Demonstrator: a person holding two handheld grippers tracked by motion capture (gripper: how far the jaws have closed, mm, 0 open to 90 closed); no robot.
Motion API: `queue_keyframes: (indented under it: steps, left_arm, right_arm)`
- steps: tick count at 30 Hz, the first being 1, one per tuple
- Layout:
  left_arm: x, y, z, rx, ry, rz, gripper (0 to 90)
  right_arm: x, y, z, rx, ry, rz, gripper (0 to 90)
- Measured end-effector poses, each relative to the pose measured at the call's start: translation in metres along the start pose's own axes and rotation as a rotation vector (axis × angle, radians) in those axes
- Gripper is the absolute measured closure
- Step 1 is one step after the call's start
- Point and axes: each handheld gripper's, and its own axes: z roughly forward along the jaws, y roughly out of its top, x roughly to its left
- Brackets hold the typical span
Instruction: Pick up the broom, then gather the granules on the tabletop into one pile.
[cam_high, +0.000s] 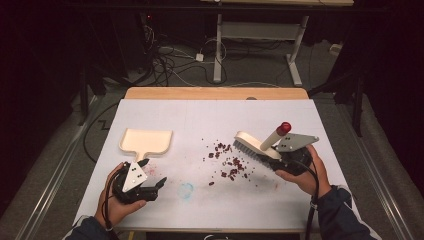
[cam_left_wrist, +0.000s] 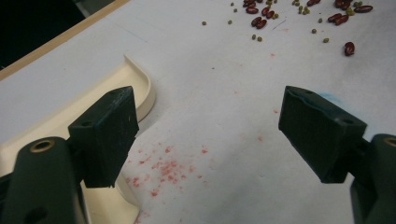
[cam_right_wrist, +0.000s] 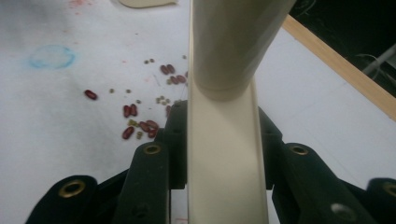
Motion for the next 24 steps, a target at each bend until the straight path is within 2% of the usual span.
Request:
queue_keyframes:
  steps: [1,2,3,4,5,7,9,10,11,14,15,16,17,19,21,22,24]
  left_arm:
    - [0.0,0.0,0.0,0.001,0.009,-0.001,19.0]
    - [0.0,0.0,0.0,0.004,0.012,-0.005,19.0]
    - [0.001,-0.001,0.001,0.007,0.014,-0.009,19.0]
    - [0.002,-0.001,0.002,0.001,0.017,-0.021,18.9]
    - [0.003,-0.001,0.003,0.002,0.015,-0.028,18.9]
    - [0.003,-0.001,0.005,0.015,0.013,-0.04,18.8]
    - [0.004,0.0,0.006,0.013,0.011,-0.031,17.0]
    - [0.003,0.0,0.006,0.016,0.013,-0.022,17.0]
    - [0.002,0.001,0.007,0.025,0.025,-0.012,15.4]
    - [0.001,0.002,0.008,0.031,0.028,-0.01,15.4]
    - [0.001,0.002,0.009,0.031,0.024,-0.007,15.4]
    - [0.001,0.003,0.01,0.036,0.024,-0.001,15.4]
    - [0.001,0.003,0.01,0.037,0.023,0.0,15.4]
    - [0.001,0.003,0.011,0.034,0.017,0.003,15.4]
    - [0.0,0.003,0.011,0.034,0.02,0.007,15.4]
    - [0.0,0.003,0.01,0.034,0.016,0.008,15.4]
    - [0.0,0.002,0.01,0.037,0.014,0.008,15.4]
  right_arm:
    - [-0.005,0.0,0.003,0.003,-0.022,0.001,67.5]
    - [-0.005,0.0,0.003,0.003,-0.022,0.001,67.5]
    - [-0.011,0.0,0.005,0.007,-0.059,0.007,67.5]
    - [-0.016,0.0,0.008,0.01,-0.075,0.012,67.5]
    - [-0.016,0.0,0.008,0.01,-0.075,0.012,67.5]
    - [-0.029,0.001,0.016,0.019,-0.124,0.01,67.5]
    - [-0.038,0.002,0.024,0.032,-0.151,0.01,67.5]
    - [-0.038,0.002,0.024,0.032,-0.151,0.01,67.5]
    - [-0.046,0.002,0.037,0.043,-0.172,0.02,67.5]
    - [-0.054,0.005,0.058,0.09,-0.209,-0.028,67.5]
    - [-0.054,0.005,0.058,0.09,-0.209,-0.028,67.5]
    - [-0.061,0.01,0.072,0.105,-0.226,-0.035,67.6]
    - [-0.061,0.01,0.072,0.105,-0.226,-0.035,67.6]
    - [-0.064,0.013,0.088,0.095,-0.229,-0.021,67.5]
    - [-0.065,0.013,0.092,0.089,-0.225,-0.021,67.6]
    - [-0.061,0.013,0.106,0.108,-0.227,-0.027,67.5]
    - [-0.057,0.014,0.117,0.124,-0.222,-0.044,67.6]
